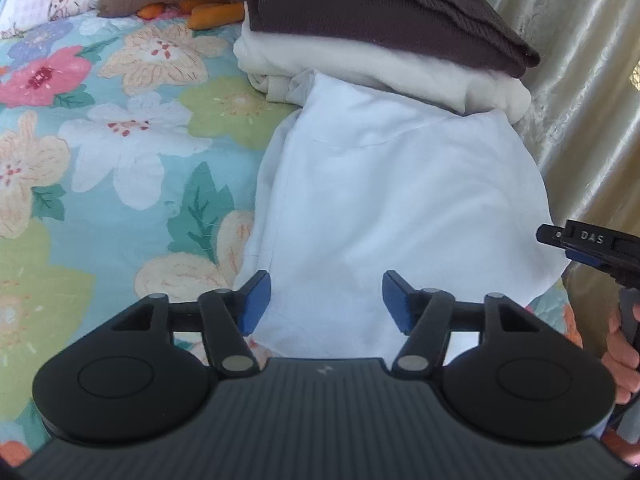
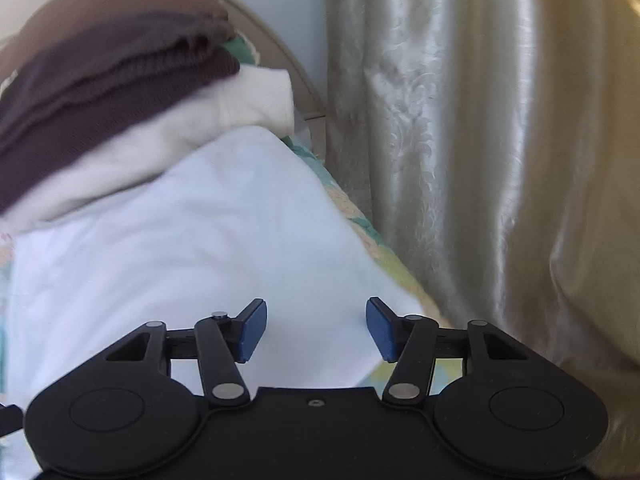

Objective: Fold clothes
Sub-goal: 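Open both grippers to release the sweatshirt onto the quilt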

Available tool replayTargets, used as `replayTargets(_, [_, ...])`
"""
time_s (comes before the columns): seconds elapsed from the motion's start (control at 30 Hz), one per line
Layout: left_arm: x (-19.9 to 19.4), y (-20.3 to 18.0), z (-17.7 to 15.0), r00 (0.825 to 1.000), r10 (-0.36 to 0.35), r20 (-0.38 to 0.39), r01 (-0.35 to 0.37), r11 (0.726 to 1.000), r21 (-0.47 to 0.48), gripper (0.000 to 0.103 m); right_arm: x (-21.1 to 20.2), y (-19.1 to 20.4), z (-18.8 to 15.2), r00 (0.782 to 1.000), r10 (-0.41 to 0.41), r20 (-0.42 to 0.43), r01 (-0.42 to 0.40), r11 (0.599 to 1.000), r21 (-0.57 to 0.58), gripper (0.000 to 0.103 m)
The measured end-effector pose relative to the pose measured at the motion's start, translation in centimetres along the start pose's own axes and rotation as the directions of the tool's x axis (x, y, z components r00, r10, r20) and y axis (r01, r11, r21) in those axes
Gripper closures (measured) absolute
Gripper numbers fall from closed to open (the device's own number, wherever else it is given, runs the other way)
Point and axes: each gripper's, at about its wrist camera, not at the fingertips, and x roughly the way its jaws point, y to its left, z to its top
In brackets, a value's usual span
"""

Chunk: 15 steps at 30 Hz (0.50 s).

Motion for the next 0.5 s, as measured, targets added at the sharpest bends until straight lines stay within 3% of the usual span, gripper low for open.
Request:
replayTargets(0.03, [-0.8,-0.4,-0.1,1.0,0.028,0.011,-0.028,1.0,0.014,0.021,-0.8,0.1,-0.2,1.0,0.014,0.001,-0.014,1.0,0.016,0.04])
replayTargets(0.13, [-2.9,-1.4,-0.5,0.995,0.098,0.028,-0.1,0.994,0.052,0.008,-3.4,0.4,-0.7,0.999,0.04,-0.003,-0.04,0.997,0.073,0.034])
replayTargets(0.2, [-4.3,-1.6,-0.9,0.994,0.112,0.016,-0.113,0.991,0.075,0.008,-5.2,0.7,-1.2,0.999,0.032,-0.012,-0.031,0.997,0.077,0.032])
replayTargets(0.27, [-5.6,-1.7,-1.4,0.994,0.111,0.0,-0.11,0.989,0.094,0.007,-6.9,1.9,-1.8,0.999,-0.013,-0.042,0.012,0.999,-0.03,0.032])
replayTargets(0.33, [-6.9,-1.5,-2.1,0.994,0.111,-0.015,-0.11,0.99,0.086,0.007,-9.2,2.7,-2.6,0.999,-0.039,-0.016,0.037,0.994,-0.1,0.029])
replayTargets(0.4, [-8.2,-1.4,-3.0,0.993,0.113,-0.018,-0.112,0.991,0.07,0.007,-11.2,2.9,-3.4,0.999,-0.029,-0.017,0.027,0.992,-0.122,0.02])
replayTargets(0.5, [-10.4,-1.3,-4.3,0.993,0.116,-0.02,-0.114,0.991,0.07,0.007,-13.7,3.0,-4.8,0.999,0.0,-0.034,-0.004,0.993,-0.116,0.016])
